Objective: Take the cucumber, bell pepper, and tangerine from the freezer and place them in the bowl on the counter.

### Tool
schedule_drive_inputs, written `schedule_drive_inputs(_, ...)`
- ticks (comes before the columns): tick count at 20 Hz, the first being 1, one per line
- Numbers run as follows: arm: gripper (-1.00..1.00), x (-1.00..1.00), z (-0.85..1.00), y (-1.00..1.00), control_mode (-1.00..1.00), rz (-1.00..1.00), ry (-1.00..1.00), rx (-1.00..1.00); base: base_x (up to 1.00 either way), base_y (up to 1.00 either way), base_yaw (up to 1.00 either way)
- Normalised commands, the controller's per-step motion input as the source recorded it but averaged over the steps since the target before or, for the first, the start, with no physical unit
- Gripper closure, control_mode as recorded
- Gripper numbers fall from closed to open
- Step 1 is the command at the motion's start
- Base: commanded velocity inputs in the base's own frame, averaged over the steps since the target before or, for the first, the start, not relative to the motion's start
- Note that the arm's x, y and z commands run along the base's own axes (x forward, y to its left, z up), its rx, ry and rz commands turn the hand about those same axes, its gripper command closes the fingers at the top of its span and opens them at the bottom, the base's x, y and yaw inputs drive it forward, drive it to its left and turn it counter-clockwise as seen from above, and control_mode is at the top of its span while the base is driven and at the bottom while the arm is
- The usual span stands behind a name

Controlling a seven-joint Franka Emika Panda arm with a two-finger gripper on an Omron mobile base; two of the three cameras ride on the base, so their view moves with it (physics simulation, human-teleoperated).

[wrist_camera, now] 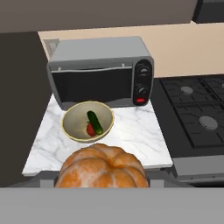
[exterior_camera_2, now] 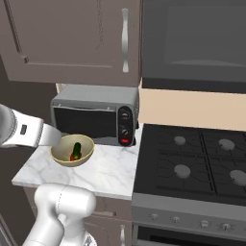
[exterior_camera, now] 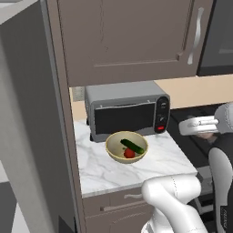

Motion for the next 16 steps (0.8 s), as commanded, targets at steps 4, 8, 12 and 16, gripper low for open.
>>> schedule_drive_inputs(4,1.0,0.69,-0.11,0.01,-1.0,0.0,0.0,0.0,0.0,0.0,0.0)
schedule_drive_inputs(8,1.0,0.62,-0.38,0.04,-1.0,0.0,0.04,0.0,0.0,0.0,0.0)
schedule_drive_inputs(12,1.0,0.41,-0.59,0.19,-1.0,0.0,0.02,-0.01,0.0,0.0,0.0)
schedule_drive_inputs(16,1.0,0.39,-0.63,0.21,-1.0,0.0,0.04,0.0,0.0,0.0,0.0)
